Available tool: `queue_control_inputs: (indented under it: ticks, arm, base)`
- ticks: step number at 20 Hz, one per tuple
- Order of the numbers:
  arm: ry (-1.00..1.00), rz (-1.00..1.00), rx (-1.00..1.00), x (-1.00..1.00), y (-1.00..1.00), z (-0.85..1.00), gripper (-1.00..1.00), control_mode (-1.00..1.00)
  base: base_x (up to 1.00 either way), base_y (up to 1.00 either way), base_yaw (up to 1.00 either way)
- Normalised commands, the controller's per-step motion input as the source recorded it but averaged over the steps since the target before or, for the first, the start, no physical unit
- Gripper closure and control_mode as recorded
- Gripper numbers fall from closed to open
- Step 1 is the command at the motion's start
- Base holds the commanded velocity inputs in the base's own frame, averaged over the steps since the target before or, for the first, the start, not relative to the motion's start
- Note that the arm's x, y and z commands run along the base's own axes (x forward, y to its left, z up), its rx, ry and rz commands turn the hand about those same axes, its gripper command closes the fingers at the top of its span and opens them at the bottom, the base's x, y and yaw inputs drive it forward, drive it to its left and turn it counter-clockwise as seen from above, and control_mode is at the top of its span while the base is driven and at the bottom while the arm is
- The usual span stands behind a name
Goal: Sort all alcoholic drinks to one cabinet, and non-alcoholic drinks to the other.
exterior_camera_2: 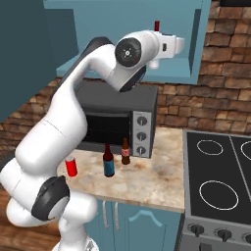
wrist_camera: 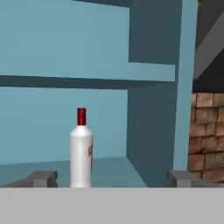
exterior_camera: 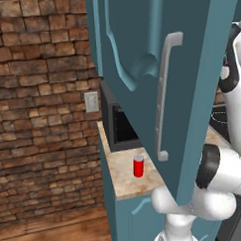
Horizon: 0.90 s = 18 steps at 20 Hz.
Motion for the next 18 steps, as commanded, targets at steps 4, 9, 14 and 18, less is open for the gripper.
queue_control_inputs:
  ticks: [4, 9, 14, 18]
  arm:
    - [0.20, 0.05, 0.00, -0.99, 0.00, 0.00, -1.00, -1.00]
    - [0.10, 0.30, 0.08, -1.00, 0.00, -0.27, -1.00, -1.00]
    - [0.01, 0.41, 0.22, -0.95, 0.00, -0.65, -1.00, -1.00]
    - [0.00, 0.39, 0.16, -0.77, 0.15, -0.65, -1.00, -1.00]
  base:
    - [0.00, 0.00, 0.00]
    - [0.00, 0.00, 0.00]
    - [0.00, 0.00, 0.00]
    - [0.00, 0.00, 0.00]
